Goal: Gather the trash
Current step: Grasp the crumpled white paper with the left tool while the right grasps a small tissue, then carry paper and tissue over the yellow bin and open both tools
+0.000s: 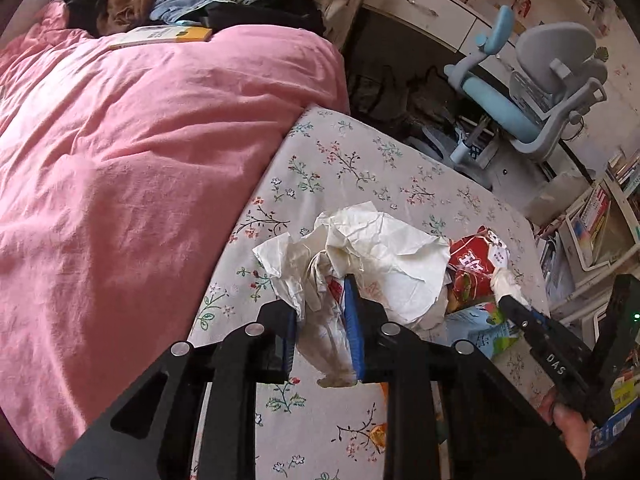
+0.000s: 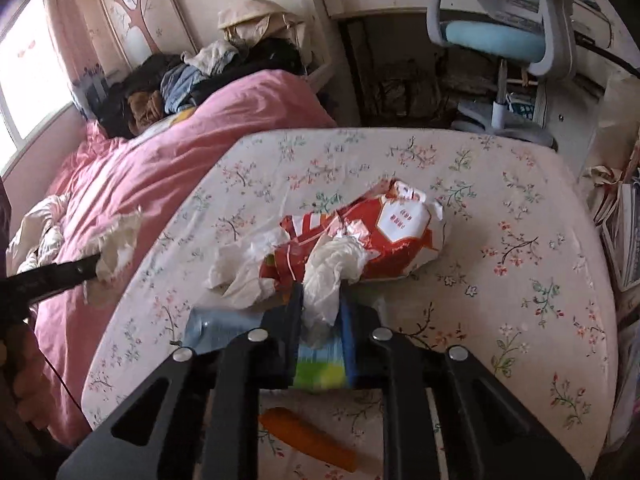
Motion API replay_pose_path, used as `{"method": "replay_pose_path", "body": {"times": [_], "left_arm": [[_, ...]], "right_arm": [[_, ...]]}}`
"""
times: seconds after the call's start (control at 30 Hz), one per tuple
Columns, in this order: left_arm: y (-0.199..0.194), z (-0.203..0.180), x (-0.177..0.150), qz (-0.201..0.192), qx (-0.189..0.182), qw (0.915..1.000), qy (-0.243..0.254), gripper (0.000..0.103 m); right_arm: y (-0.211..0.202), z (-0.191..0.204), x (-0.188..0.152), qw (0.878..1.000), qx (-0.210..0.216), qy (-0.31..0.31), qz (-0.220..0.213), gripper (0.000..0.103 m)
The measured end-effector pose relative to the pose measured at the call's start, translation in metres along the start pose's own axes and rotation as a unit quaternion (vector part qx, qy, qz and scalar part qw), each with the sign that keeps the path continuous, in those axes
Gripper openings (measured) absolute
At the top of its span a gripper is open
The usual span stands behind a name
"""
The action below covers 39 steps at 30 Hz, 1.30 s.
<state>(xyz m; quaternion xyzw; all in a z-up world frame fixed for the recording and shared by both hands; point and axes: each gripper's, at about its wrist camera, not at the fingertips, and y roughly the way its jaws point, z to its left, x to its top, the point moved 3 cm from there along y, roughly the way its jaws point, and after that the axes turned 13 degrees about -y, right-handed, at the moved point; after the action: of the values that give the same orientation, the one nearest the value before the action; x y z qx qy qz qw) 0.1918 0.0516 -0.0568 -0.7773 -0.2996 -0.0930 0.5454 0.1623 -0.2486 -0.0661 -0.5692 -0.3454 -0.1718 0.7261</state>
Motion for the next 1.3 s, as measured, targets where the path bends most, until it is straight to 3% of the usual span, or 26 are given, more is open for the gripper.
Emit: {"method": "replay_pose_path", "body": {"times": [0.27, 0.67, 0.87, 1.03, 1.27, 1.3], "left_arm": [[-0.021, -0.002, -0.011, -0.013, -0.001, 0.9996, 0.026, 0.022], [-0.049, -0.004, -0.042, -0.036, 0.011, 0.9969, 0.069, 0.022], [-0.068, 0.000, -0.057, -0.047, 0.009, 0.9956, 0.081, 0.022], [-0.081, 0.006, -0.073, -0.049, 0.006, 0.9954, 0.082, 0.022], [-0.099, 0.008, -0.117, -0.033, -0.006, 0.9936, 0.107, 0.022], [-0.100, 0.007, -0.126, -0.027, -0.009, 0.9930, 0.115, 0.022]], "right_arm": [[-0.035, 0.009, 0.006, 0.998, 0.018, -0.001, -0.054, 0.017], [-0.076, 0.033, -0.013, 0.995, 0.053, -0.013, -0.079, 0.017], [-0.102, 0.057, -0.042, 0.993, 0.078, -0.025, -0.084, 0.017], [-0.109, 0.086, -0.079, 0.992, 0.106, -0.046, -0.051, 0.017], [-0.093, 0.138, -0.157, 0.980, 0.150, -0.102, 0.080, 0.020], [-0.092, 0.140, -0.165, 0.979, 0.146, -0.108, 0.095, 0.026]]}}
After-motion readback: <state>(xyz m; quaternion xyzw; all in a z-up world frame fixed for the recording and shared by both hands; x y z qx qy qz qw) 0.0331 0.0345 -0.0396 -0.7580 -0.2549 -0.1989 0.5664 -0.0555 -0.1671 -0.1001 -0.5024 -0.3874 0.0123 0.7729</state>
